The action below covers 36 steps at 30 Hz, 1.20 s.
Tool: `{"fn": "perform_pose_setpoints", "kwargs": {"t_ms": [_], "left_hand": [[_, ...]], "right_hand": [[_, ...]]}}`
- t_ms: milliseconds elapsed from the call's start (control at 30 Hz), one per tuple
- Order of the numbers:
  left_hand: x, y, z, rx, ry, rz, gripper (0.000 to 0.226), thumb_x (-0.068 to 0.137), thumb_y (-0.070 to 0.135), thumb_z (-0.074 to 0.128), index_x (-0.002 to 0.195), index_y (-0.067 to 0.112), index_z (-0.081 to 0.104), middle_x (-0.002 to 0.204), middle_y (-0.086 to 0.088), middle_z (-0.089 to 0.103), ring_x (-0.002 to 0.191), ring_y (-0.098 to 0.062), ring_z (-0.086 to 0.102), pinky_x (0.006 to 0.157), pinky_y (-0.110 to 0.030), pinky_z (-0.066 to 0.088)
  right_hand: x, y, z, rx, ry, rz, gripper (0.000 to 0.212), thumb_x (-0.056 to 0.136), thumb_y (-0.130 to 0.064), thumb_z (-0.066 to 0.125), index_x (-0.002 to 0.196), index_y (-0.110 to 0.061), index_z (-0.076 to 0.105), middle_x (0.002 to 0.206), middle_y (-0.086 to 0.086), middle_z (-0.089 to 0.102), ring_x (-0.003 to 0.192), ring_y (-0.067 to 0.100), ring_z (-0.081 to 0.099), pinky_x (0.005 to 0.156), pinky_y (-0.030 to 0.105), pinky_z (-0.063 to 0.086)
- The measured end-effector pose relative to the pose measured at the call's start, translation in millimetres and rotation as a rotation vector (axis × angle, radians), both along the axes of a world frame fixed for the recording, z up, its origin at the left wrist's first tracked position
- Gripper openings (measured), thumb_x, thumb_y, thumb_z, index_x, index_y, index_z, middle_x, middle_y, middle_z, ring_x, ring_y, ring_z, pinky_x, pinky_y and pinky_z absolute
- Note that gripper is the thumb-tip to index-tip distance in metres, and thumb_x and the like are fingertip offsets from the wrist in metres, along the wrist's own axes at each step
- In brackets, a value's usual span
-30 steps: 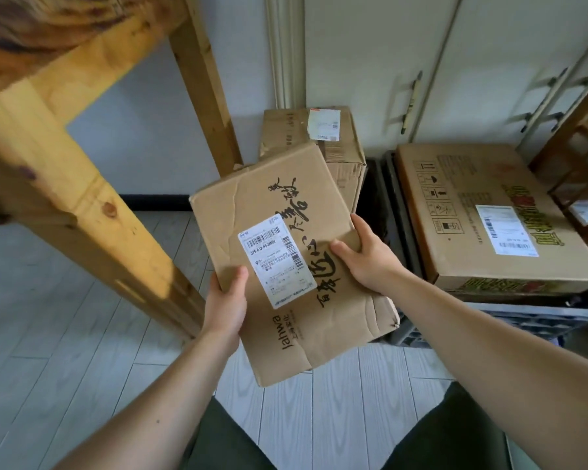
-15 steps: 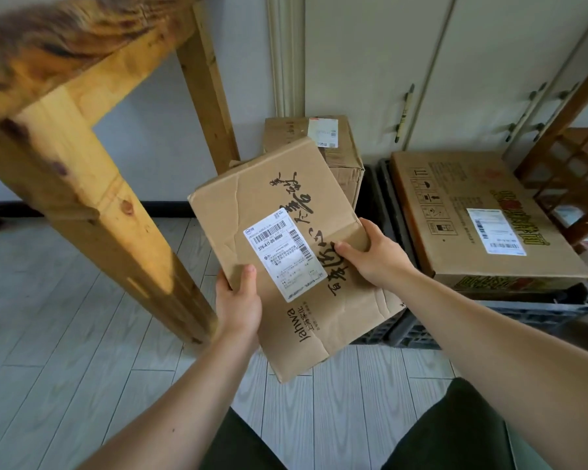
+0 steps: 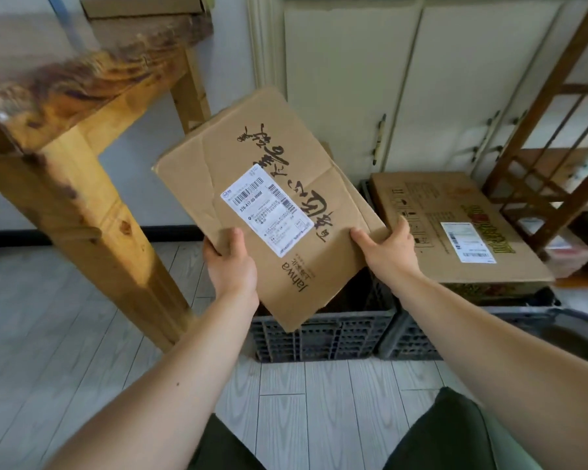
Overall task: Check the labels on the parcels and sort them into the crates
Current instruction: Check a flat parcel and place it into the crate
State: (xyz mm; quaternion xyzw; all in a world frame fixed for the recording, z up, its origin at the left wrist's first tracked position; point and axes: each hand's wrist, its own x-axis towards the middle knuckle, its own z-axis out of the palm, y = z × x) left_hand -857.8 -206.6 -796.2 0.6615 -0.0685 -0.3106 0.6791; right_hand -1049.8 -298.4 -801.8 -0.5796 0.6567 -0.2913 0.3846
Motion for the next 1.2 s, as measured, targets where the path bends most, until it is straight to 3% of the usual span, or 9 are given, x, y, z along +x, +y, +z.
{"fn": "perform_pose_setpoints", "kwargs": {"t_ms": [133,267,367,500,600,733,867,1067,1200], "left_hand": [[-12,-9,2,-0.064,0.119,0.031,0.058,0.095,0.051,0.054,0.145,0.033,0.032,0.097,0.012,0.056,0.094,-0.018,0.064,0.089,-0.045,0.056],[-27,-12,-4,-0.047,0.165,0.005,0.059,0.096,0.051,0.051,0.147,0.029,0.03,0.097,0.011,0.055,0.086,-0.011,0.058,0.077,-0.034,0.053],[-29,-12,-11,-0.021,0.156,-0.031,0.061,0.096,0.049,0.052,0.148,0.026,0.029,0.106,0.006,0.057,0.084,-0.009,0.056,0.073,-0.03,0.05],[-25,-12,-17,-0.018,0.191,-0.074,0.06,0.093,0.048,0.059,0.143,0.022,0.038,0.12,0.0,0.062,0.104,-0.021,0.061,0.096,-0.048,0.052],[-18,-9,-21,-0.076,0.241,-0.139,0.052,0.091,0.038,0.067,0.136,0.02,0.047,0.12,-0.003,0.064,0.103,-0.021,0.064,0.089,-0.052,0.056],[-1,-5,-18,-0.153,0.329,-0.186,0.026,0.091,0.027,0.067,0.114,0.02,0.058,0.115,-0.006,0.066,0.101,-0.023,0.064,0.089,-0.049,0.055],[26,-8,-9,-0.242,0.364,-0.11,0.047,0.089,0.045,0.065,0.127,0.021,0.053,0.119,-0.01,0.067,0.106,-0.029,0.066,0.081,-0.048,0.057],[62,-9,-2,-0.212,0.309,-0.021,0.061,0.087,0.048,0.065,0.139,0.036,0.036,0.125,-0.01,0.058,0.107,-0.034,0.062,0.084,-0.057,0.055],[69,-5,-5,-0.111,0.274,-0.061,0.045,0.092,0.043,0.063,0.131,0.034,0.045,0.118,-0.008,0.061,0.104,-0.031,0.062,0.086,-0.055,0.055]], "right_hand": [[11,7,1,0.085,-0.403,-0.046,0.097,0.081,-0.054,0.072,0.154,-0.035,0.011,0.146,-0.002,0.047,0.125,0.024,0.051,0.103,0.049,0.047],[18,15,4,0.051,-0.518,-0.008,0.089,0.08,-0.043,0.077,0.149,-0.042,0.02,0.126,-0.008,0.058,0.11,0.021,0.061,0.091,0.051,0.055],[11,13,4,0.019,-0.598,-0.04,0.091,0.082,-0.032,0.078,0.151,-0.041,0.019,0.136,-0.007,0.053,0.11,0.018,0.06,0.092,0.048,0.055],[3,9,5,0.02,-0.637,-0.083,0.089,0.087,-0.02,0.075,0.155,-0.031,0.018,0.147,-0.004,0.044,0.109,0.015,0.057,0.086,0.039,0.056],[0,6,5,0.051,-0.671,-0.087,0.083,0.088,-0.015,0.073,0.154,-0.03,0.025,0.136,0.001,0.055,0.099,0.015,0.065,0.071,0.032,0.058],[-6,-1,9,0.068,-0.71,-0.093,0.081,0.088,-0.013,0.072,0.153,-0.031,0.027,0.119,0.0,0.061,0.095,0.018,0.067,0.071,0.037,0.059],[-13,-6,10,0.069,-0.691,-0.099,0.084,0.087,-0.014,0.073,0.154,-0.033,0.025,0.132,0.004,0.056,0.098,0.023,0.069,0.082,0.049,0.059],[-25,-6,9,0.043,-0.606,-0.052,0.083,0.088,-0.013,0.073,0.154,-0.033,0.026,0.13,0.0,0.054,0.098,0.021,0.068,0.081,0.048,0.06],[-27,-8,6,0.029,-0.592,-0.039,0.077,0.09,-0.014,0.071,0.152,-0.035,0.03,0.12,-0.005,0.059,0.093,0.018,0.069,0.077,0.042,0.06]]}}
